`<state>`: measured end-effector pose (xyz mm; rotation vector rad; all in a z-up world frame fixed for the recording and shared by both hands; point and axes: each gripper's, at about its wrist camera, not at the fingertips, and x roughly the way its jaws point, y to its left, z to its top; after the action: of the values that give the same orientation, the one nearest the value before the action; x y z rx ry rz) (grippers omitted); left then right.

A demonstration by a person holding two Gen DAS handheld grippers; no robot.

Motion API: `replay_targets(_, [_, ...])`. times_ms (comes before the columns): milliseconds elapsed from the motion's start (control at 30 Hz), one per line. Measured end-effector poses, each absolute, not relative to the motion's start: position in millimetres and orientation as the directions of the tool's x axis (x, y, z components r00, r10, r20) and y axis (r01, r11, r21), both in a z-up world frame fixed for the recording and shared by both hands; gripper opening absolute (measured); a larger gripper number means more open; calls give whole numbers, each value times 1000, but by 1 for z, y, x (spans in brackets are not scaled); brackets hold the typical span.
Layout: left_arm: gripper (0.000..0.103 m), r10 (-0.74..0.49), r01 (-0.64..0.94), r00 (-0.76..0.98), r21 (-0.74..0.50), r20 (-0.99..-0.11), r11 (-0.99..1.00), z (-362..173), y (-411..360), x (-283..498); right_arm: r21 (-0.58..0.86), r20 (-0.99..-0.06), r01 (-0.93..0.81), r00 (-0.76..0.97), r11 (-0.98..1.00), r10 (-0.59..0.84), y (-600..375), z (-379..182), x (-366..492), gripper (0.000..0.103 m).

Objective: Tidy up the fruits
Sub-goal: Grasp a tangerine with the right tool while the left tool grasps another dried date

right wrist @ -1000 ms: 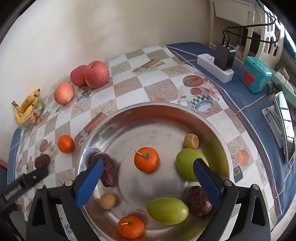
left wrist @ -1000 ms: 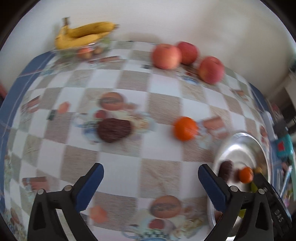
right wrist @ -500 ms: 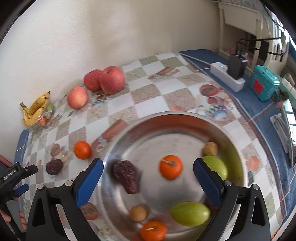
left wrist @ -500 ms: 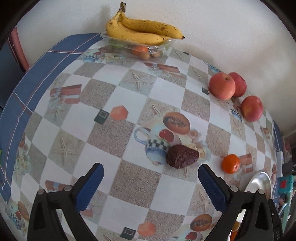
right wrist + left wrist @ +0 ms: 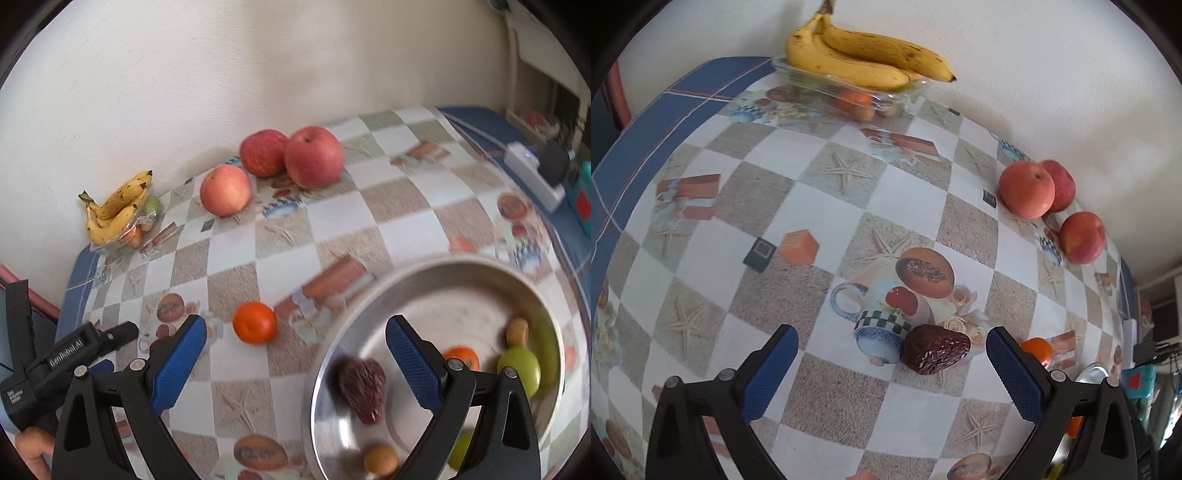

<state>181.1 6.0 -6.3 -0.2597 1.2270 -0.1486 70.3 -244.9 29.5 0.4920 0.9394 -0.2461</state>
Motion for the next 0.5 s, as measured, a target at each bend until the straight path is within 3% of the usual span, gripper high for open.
replay_targets(167, [96,-282,-15,318,-302,-905,953,-14,0,185,273,-812,393,584,878,-9,-233,28,90,96])
replay_targets(300, [83,-313,-11,255,-326,-915,945,-30,-5,186,265,-818,357,575,896,13,-224,18,105,71])
replay_targets(500, [63,-340,11,213,-345,-916,938,-40,-16,185,281,-847,330,526,901,72,-211,-11,116,62])
